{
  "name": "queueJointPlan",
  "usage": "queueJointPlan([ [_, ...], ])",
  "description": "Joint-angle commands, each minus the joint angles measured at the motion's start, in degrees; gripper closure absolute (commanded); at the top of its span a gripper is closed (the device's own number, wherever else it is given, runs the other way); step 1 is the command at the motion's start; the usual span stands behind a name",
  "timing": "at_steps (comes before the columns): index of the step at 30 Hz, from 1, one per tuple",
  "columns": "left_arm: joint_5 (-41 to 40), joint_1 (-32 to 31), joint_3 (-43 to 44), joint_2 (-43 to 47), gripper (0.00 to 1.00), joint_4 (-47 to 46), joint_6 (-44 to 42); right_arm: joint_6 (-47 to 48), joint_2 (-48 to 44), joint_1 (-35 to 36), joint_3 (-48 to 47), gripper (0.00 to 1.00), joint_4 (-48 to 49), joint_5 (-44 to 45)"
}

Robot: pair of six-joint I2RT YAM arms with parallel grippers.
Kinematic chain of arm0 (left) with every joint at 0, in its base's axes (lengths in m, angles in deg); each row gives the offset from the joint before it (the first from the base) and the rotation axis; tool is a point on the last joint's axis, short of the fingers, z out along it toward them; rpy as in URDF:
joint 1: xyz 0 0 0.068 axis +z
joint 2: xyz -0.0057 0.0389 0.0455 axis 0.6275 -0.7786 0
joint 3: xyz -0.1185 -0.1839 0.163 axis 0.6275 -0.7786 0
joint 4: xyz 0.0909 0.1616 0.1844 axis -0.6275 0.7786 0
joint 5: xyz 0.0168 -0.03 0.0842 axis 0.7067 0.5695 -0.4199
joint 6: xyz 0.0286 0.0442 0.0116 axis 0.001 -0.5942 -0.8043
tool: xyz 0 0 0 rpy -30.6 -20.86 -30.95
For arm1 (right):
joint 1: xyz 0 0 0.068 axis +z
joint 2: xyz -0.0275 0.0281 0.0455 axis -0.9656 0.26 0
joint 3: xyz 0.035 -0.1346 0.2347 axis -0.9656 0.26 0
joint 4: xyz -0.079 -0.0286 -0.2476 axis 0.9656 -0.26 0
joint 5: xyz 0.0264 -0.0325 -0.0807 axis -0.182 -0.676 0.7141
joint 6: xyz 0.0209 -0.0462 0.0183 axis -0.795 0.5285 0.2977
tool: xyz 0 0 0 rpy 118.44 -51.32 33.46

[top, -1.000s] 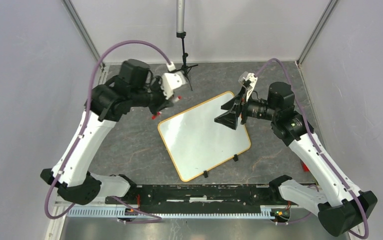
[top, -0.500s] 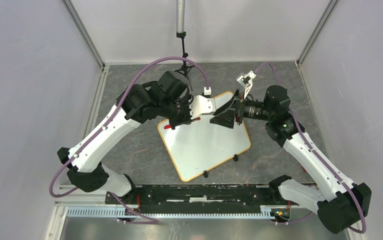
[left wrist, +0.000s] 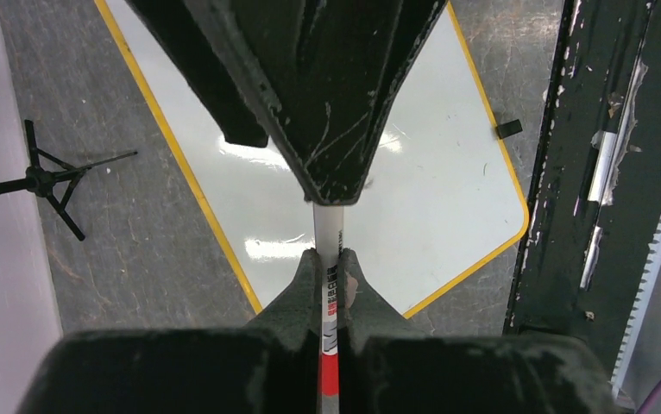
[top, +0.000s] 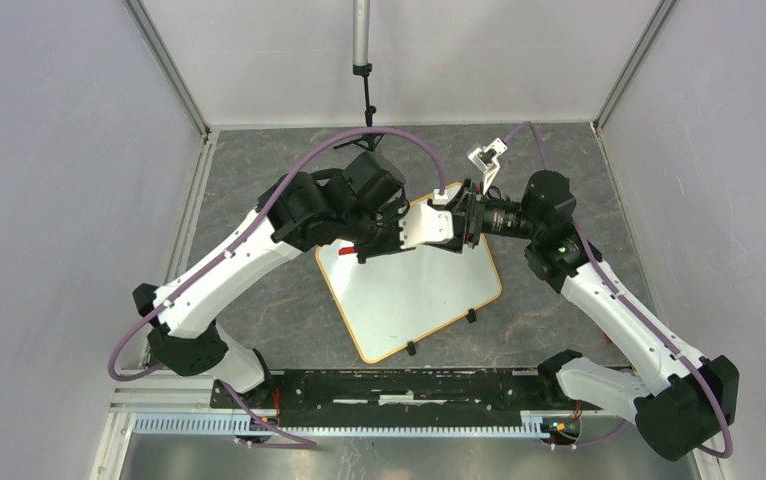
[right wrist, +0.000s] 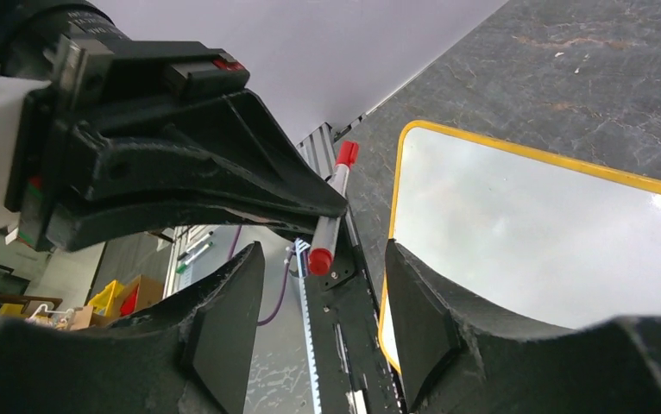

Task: Write a sentence on the whiteboard
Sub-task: Pass from the left arm to the right

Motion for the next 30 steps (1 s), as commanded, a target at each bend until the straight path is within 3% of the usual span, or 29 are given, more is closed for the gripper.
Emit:
queueJointPlan([
  [1,-2.85,-1.08,2.83,-1.16,0.98,0.02,-2.52,-0.35,-0.01,0.84,0.85,0.41,2.72,0.31],
  [9,-2.53,-1.94,4.24,-2.30,0.98,0.08,-2.13,1.50,0.87,2.21,2.10,0.48,0.89,2.11],
  [20,-2.38,-2.67,3.80,-3.36,0.98,0.16,-1.79,1.53,1.83,2.75,2.00,0.65,1.35,2.68],
  [22,-2.60,-2.73,4.19,-3.63,0.98,0.08,-1.52,1.43,2.02,2.92,2.02,0.75,1.46,2.51],
  [24,-3.03,-2.74,4.25,-3.72,0.98,0.08,-1.49,1.53,2.07,3.01,2.02,0.95,1.80,2.26],
  [25,-3.79,-2.70,4.18,-3.72,0.98,0.08,-1.34,1.67,1.93,3.01,1.94,1.00,1.69,2.26],
  [26,-5.41,-2.69,4.24,-3.86,0.95,0.18,-0.70,2.16,1.93,3.01,1.61,1.00,1.25,2.24],
  [27,-7.04,-2.68,4.24,-3.90,0.86,0.39,0.17,2.72,1.87,2.99,1.15,1.00,0.63,2.26],
  [30,-5.27,-0.47,4.15,-2.54,0.34,1.89,2.28,5.60,1.40,2.11,-0.89,1.00,-2.70,2.15],
])
